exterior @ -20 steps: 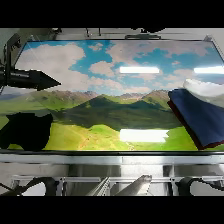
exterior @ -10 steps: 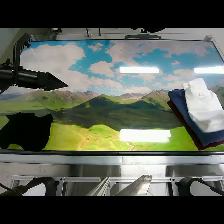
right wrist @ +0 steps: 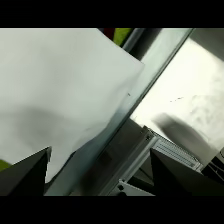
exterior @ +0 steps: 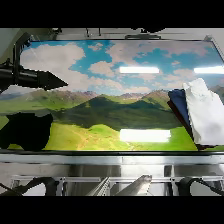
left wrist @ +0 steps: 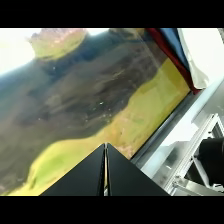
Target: Fold the shirts.
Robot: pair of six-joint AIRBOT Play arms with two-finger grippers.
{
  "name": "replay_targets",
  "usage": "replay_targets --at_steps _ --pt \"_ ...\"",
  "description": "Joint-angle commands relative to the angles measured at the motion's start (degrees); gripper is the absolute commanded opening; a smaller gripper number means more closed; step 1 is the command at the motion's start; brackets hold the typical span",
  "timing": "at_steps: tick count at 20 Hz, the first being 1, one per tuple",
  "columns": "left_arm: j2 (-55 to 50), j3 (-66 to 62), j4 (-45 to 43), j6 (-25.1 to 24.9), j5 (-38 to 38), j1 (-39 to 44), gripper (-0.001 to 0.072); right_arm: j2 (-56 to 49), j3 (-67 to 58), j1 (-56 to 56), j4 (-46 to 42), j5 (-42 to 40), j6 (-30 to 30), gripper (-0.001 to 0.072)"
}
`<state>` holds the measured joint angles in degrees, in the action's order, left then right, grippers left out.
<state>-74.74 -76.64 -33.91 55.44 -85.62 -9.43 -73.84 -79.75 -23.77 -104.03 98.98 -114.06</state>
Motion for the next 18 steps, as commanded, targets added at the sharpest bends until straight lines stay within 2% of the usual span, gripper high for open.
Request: replay_targets --at_steps 1,2,3,4,6,8,15,18 --pt "0.17 0.00 3.80 0.68 -1.33 -0.17 0.0012 0.02 -7.82 6.67 5.42 -1.51 0.94 0.0685" --pt "0.28 0.00 5.22 1.53 -2.16 -0.17 0.0011 0.02 -8.74 9.31 7.87 -2.60 0.94 0.0558" --pt "0.59 0.02 5.57 2.51 -3.10 0.00 0.0003 0.02 -8.81 11.65 9.66 -3.43 0.90 0.0226" --pt "1.31 0.07 5.05 3.76 -3.89 0.48 0.0003 -0.07 -8.57 13.97 10.38 -4.31 0.22 0.0028" --pt "3.58 0.24 4.98 4.20 -5.62 1.88 0.0003 0.00 -7.93 17.94 12.37 -4.26 0.15 0.0015" --pt "8.37 4.59 5.03 4.17 -3.87 3.37 0.0005 2.01 -4.48 21.88 16.46 -5.14 0.22 0.0015" --pt "32.15 43.01 5.16 4.22 2.34 2.73 0.0013 25.46 33.11 41.94 24.59 -30.91 0.31 0.0016" --pt "38.36 50.99 5.16 5.42 3.43 2.73 0.0013 27.28 38.12 42.66 25.86 -34.64 0.33 0.0016"
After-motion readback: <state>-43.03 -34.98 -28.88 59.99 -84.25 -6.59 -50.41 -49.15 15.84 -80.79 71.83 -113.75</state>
